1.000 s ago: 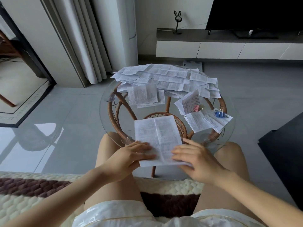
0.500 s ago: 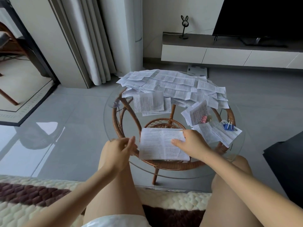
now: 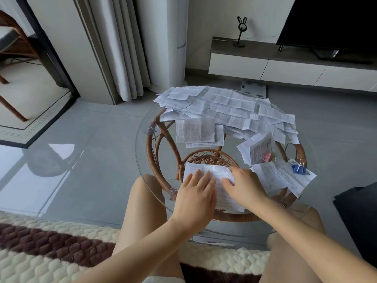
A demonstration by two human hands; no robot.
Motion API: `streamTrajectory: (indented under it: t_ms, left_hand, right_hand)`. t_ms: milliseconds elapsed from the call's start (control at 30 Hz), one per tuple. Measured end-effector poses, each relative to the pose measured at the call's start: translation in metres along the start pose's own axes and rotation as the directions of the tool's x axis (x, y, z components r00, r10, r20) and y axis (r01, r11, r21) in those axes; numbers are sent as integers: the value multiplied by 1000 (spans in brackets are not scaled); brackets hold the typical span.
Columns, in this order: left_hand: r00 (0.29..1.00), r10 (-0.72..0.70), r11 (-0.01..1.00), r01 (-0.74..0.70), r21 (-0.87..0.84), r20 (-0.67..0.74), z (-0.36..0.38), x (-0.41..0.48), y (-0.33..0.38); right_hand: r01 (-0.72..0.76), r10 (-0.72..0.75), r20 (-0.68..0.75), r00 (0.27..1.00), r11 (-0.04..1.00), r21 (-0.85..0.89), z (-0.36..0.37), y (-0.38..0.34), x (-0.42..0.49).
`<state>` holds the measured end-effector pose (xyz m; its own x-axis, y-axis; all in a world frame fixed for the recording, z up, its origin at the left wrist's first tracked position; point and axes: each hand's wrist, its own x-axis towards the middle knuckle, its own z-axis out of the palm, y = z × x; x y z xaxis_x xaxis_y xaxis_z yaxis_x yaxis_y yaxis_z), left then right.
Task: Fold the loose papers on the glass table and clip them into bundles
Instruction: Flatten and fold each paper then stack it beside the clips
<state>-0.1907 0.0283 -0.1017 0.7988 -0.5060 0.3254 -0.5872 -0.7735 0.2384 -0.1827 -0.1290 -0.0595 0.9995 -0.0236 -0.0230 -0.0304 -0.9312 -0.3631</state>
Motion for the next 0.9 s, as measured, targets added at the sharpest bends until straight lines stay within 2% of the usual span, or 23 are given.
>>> streamTrajectory:
  t_ms: [167,900]
  left_hand:
    - [997,-51,999,50,20,52,8,-2,0]
    - [991,-107,989,98,110,80,18,-4,2]
  right_hand:
    - [9,-9,-1,1000,1000,-23,2,1,3]
    - [-65,70,45,997,993,-97,2,-4,8]
